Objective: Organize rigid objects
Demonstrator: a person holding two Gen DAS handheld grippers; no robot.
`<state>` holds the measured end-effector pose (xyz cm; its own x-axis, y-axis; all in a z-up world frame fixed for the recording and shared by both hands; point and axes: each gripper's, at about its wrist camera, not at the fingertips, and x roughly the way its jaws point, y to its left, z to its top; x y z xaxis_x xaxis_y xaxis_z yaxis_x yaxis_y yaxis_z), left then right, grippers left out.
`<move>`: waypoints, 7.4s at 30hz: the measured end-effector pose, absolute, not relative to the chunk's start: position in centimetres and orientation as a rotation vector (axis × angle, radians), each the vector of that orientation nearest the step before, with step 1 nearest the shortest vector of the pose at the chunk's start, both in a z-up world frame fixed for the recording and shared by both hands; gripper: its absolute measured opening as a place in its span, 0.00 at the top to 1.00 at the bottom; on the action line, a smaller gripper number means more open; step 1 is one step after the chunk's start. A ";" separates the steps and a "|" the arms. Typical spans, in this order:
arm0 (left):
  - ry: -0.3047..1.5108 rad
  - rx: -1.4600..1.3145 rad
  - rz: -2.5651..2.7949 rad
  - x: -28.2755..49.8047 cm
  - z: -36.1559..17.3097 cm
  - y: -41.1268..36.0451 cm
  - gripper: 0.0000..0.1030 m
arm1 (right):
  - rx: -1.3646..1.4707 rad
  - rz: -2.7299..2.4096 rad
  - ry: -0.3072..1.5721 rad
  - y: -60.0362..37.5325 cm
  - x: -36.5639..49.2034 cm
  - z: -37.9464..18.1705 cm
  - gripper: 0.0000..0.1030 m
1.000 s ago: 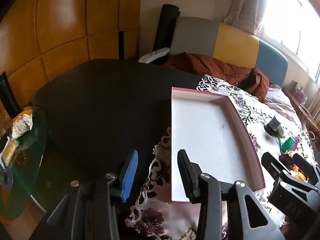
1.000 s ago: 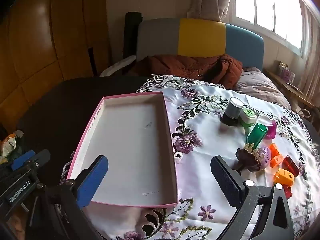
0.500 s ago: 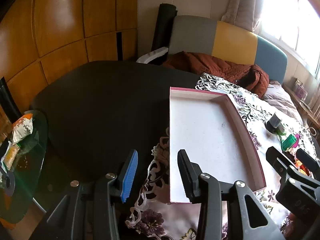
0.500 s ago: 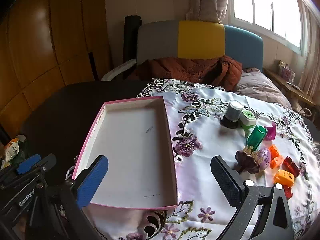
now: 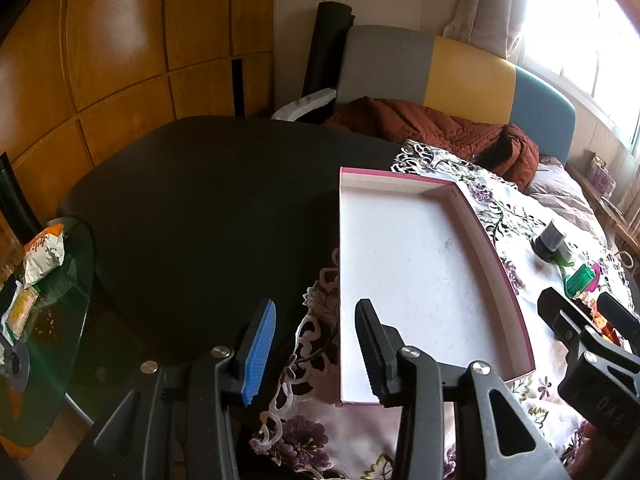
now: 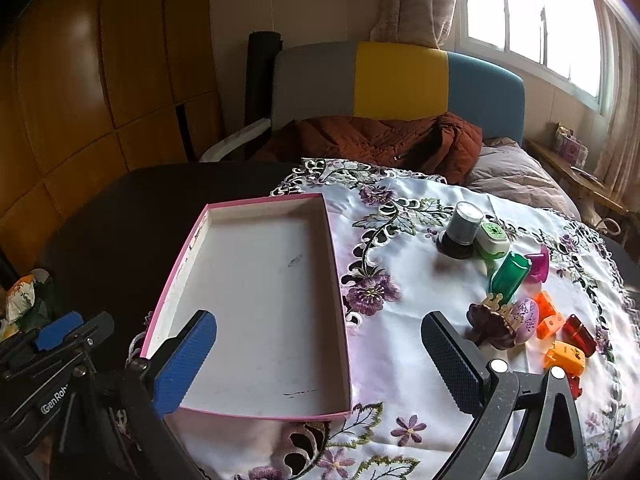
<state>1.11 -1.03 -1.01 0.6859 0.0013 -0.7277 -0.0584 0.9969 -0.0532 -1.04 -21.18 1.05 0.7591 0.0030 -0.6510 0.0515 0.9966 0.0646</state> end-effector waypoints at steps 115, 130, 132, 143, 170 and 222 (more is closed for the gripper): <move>0.939 0.304 -0.794 3.3 -4.4 -28.3 0.35 | 0.543 -0.349 0.870 -53.9 0.9 -4.1 0.00; 0.880 0.188 -0.752 2.0 -1.1 -23.3 0.35 | 0.334 -0.220 0.976 -49.1 3.0 -5.2 0.00; 0.875 0.180 -0.746 1.9 -0.8 -22.8 0.35 | 0.313 -0.224 0.994 -48.7 3.2 -5.5 0.00; 0.896 0.003 -0.661 4.2 0.7 -16.1 0.35 | 0.231 -0.195 0.972 -46.3 7.4 -5.5 0.00; 1.002 -0.101 -0.343 19.5 -3.3 -5.5 0.35 | 0.155 -0.057 0.999 -43.0 10.4 -7.6 0.63; 0.848 -0.090 -0.184 4.3 0.1 1.4 0.27 | -0.044 0.387 0.870 -20.2 9.3 -0.4 0.63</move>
<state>4.32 1.38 0.14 0.6470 -0.1978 -0.7364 0.1260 0.9802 -0.1526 9.27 -20.18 -0.41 0.5801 0.3135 -0.7518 -0.3488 0.9297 0.1185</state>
